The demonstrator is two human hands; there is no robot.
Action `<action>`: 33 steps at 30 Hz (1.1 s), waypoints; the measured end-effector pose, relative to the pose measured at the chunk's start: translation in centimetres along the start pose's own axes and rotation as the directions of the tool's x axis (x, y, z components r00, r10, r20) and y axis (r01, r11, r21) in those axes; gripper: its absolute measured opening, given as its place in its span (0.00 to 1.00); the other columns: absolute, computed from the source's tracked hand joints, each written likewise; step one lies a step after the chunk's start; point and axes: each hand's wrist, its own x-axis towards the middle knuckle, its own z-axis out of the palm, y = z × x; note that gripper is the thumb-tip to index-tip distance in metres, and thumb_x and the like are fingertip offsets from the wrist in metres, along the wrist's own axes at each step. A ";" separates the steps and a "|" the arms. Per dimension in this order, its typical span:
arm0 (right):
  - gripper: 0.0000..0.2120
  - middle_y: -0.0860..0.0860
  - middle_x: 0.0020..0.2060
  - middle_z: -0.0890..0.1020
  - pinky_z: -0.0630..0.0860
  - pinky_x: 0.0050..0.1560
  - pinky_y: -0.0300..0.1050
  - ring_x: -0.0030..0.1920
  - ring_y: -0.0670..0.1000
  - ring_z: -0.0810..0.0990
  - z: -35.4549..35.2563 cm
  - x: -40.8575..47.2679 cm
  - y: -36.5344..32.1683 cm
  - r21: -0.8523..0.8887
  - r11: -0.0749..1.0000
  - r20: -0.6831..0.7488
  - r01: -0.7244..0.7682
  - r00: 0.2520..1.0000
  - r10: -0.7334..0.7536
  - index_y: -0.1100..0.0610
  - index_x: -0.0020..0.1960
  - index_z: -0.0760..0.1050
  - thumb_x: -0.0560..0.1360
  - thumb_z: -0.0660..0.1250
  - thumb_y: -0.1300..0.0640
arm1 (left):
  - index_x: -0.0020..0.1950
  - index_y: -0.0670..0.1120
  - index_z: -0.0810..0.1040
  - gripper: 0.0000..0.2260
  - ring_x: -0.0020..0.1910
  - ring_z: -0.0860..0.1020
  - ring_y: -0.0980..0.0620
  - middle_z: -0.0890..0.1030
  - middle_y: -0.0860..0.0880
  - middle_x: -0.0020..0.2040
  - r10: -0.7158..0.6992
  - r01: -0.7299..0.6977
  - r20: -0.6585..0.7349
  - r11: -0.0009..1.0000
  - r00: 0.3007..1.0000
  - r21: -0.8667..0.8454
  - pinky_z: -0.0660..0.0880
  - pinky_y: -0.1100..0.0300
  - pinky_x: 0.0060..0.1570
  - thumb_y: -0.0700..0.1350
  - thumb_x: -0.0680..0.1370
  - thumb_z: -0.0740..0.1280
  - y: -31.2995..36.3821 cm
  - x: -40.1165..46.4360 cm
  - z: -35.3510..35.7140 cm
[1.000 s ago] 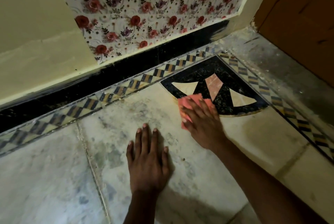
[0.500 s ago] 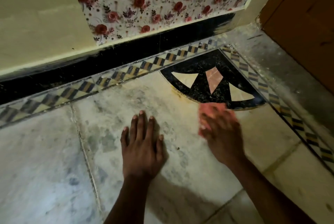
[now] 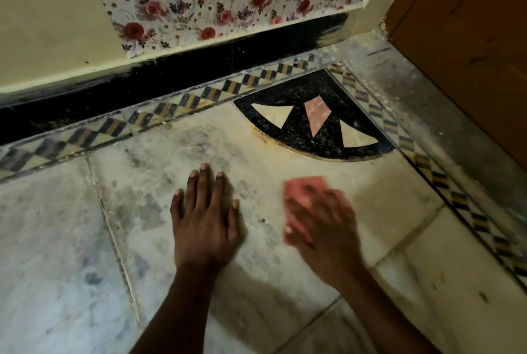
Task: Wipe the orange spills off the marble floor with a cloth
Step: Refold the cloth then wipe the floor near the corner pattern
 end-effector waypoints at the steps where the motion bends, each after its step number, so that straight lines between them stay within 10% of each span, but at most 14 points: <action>1: 0.30 0.51 0.83 0.64 0.59 0.79 0.65 0.82 0.58 0.61 0.0 -0.6 2.6 -0.027 0.993 -0.010 -0.111 0.994 0.111 0.39 0.81 0.63 0.82 0.49 0.31 | 0.85 0.50 0.58 0.30 0.86 0.51 0.47 0.52 0.47 0.87 0.001 -0.001 0.009 1.000 1.000 0.000 0.52 0.43 0.82 0.60 0.84 0.48 0.0 0.0 -0.1; 5: 0.32 0.53 0.84 0.58 0.53 0.79 0.70 0.83 0.64 0.54 -0.6 6.0 5.8 0.103 0.751 0.031 -0.653 0.756 0.654 0.37 0.82 0.59 0.80 0.47 0.30 | 0.86 0.51 0.56 0.31 0.86 0.49 0.47 0.50 0.47 0.87 -0.005 0.005 0.023 1.000 1.000 0.013 0.50 0.43 0.82 0.61 0.84 0.47 0.1 0.2 0.0; 9: 0.32 0.48 0.86 0.44 0.39 0.79 0.74 0.85 0.62 0.39 -0.6 8.0 -2.8 0.159 0.889 0.070 -0.429 0.903 0.423 0.35 0.83 0.45 0.81 0.45 0.30 | 0.86 0.52 0.56 0.30 0.86 0.48 0.48 0.49 0.48 0.87 0.002 -0.003 0.023 1.000 1.000 0.014 0.50 0.43 0.83 0.61 0.84 0.47 0.0 0.1 -0.1; 12: 0.32 0.46 0.85 0.54 0.48 0.81 0.70 0.85 0.58 0.49 0.0 -0.2 -6.8 0.155 0.960 -0.074 -0.234 0.966 0.247 0.33 0.82 0.56 0.80 0.51 0.29 | 0.85 0.52 0.58 0.30 0.86 0.50 0.48 0.51 0.48 0.87 -0.004 0.004 0.007 1.000 1.000 0.009 0.52 0.44 0.82 0.60 0.84 0.48 0.0 0.2 0.1; 21: 0.31 0.48 0.86 0.45 0.42 0.78 0.75 0.84 0.62 0.39 -0.6 8.7 0.5 0.304 0.608 0.120 -0.733 0.663 0.739 0.31 0.82 0.46 0.81 0.47 0.28 | 0.86 0.53 0.53 0.31 0.86 0.47 0.49 0.48 0.49 0.87 0.007 -0.007 0.014 1.000 1.000 0.019 0.48 0.44 0.83 0.63 0.84 0.42 0.2 0.1 0.2; 25: 0.31 0.47 0.86 0.48 0.44 0.80 0.72 0.85 0.59 0.43 -0.5 4.0 -4.1 0.172 0.936 -0.026 -0.308 0.948 0.317 0.32 0.82 0.49 0.80 0.43 0.28 | 0.86 0.53 0.54 0.32 0.86 0.47 0.48 0.48 0.49 0.87 0.009 -0.009 0.021 1.000 1.000 0.019 0.49 0.43 0.83 0.63 0.84 0.43 0.0 0.0 0.0; 28: 0.30 0.47 0.84 0.60 0.58 0.79 0.67 0.84 0.58 0.56 0.6 -4.1 -1.0 0.123 0.989 -0.097 -0.083 0.991 0.096 0.35 0.81 0.61 0.81 0.53 0.29 | 0.86 0.52 0.55 0.32 0.86 0.48 0.48 0.49 0.48 0.87 0.013 -0.013 0.020 1.000 1.000 0.009 0.49 0.43 0.83 0.63 0.83 0.44 0.1 0.0 -0.1; 33: 0.33 0.54 0.85 0.53 0.52 0.79 0.71 0.83 0.66 0.51 0.3 -0.2 9.2 0.118 0.660 0.029 -0.742 0.667 0.745 0.35 0.83 0.53 0.80 0.50 0.27 | 0.86 0.52 0.55 0.32 0.86 0.48 0.47 0.50 0.47 0.87 0.020 -0.021 0.023 1.000 1.000 0.011 0.49 0.43 0.83 0.63 0.83 0.44 0.1 0.1 -0.1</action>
